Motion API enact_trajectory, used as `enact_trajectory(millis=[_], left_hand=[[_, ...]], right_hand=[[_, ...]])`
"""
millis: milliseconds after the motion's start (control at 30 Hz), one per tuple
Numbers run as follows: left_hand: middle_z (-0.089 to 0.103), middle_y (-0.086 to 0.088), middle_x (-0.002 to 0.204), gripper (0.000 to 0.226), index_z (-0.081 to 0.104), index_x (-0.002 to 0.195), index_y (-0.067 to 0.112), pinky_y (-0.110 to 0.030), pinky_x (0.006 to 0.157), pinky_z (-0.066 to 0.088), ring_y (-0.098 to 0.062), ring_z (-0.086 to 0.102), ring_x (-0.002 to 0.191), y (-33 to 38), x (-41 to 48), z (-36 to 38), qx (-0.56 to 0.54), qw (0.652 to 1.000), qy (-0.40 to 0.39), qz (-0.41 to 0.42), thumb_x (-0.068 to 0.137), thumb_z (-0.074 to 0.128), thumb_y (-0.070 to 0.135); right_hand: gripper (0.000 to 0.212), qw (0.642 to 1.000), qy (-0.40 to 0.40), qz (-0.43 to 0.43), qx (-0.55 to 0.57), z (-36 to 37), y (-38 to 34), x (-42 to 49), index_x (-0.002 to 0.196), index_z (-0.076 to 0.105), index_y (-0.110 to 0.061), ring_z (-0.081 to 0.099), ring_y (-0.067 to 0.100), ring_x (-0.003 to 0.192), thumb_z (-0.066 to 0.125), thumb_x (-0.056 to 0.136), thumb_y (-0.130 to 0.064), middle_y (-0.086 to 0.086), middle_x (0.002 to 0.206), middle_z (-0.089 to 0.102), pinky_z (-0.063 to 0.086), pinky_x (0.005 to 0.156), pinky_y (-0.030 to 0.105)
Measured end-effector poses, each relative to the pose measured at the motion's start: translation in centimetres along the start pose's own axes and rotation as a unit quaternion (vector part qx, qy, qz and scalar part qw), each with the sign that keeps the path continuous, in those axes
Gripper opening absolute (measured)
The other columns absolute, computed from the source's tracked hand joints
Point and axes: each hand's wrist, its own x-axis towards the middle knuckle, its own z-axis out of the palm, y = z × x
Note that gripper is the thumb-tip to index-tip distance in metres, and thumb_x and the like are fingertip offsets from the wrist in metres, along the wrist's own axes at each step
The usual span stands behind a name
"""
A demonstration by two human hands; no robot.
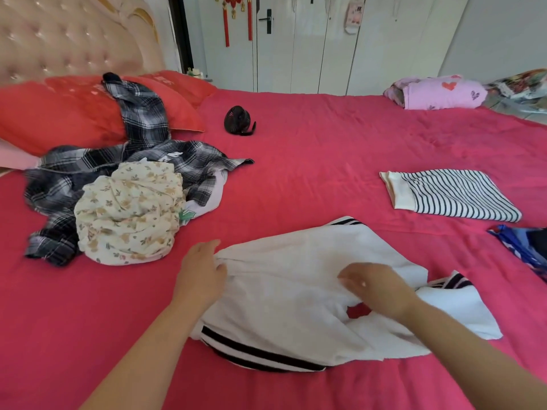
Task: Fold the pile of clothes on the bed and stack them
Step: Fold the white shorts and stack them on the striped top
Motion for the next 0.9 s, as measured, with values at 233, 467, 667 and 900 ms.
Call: enact_trajectory(millis=[233,467,667,900], left_hand=[[0.061,-0.01,0.12,0.029,0.058,0.12,0.011,-0.034,0.092,0.04,-0.027,0.053,0.112,2.3,6.7,2.6,0.062,0.995,-0.042,0.065,0.097,0.04,0.014],[0.049,-0.006,0.136,0.054,0.034,0.141,0.02,-0.036,0.101,0.036,-0.024,0.044,0.126,4.8,10.4,8.2,0.131,0.98,-0.129,0.08,0.092,0.05,0.035],[0.055,-0.005,0.124,0.038,0.046,0.128,0.02,-0.036,0.092,0.04,-0.026,0.052,0.115,3.7,10.1,9.7,0.258,0.955,-0.121,0.076,0.09,0.05,0.026],[0.057,-0.009,0.111,0.023,0.055,0.109,0.015,-0.036,0.082,0.043,-0.028,0.054,0.103,1.9,9.6,8.4,0.204,0.971,-0.12,0.043,0.091,0.043,0.023]], right_hand=[[0.028,0.977,0.078,0.179,-0.091,-3.1,7.6,6.0,0.117,0.061,-0.008,0.058,0.031,0.108,0.044,0.094,-0.011,0.016,0.119,0.062,0.041,0.086,0.033],[0.017,0.961,-0.001,0.277,-0.02,-2.6,8.9,9.2,0.073,0.058,-0.012,0.059,0.029,0.082,0.058,0.086,-0.022,0.008,0.076,0.062,0.037,0.062,0.029],[0.021,0.99,0.028,-0.012,0.14,-3.0,-1.3,5.7,0.066,0.057,-0.011,0.043,0.004,0.055,0.058,0.086,-0.018,0.003,0.059,0.052,0.033,0.054,0.019],[0.022,0.967,-0.021,0.053,0.248,-1.3,-1.1,4.2,0.095,0.069,-0.025,0.064,0.013,0.078,0.055,0.089,-0.008,-0.013,0.076,0.065,0.047,0.068,0.018]])
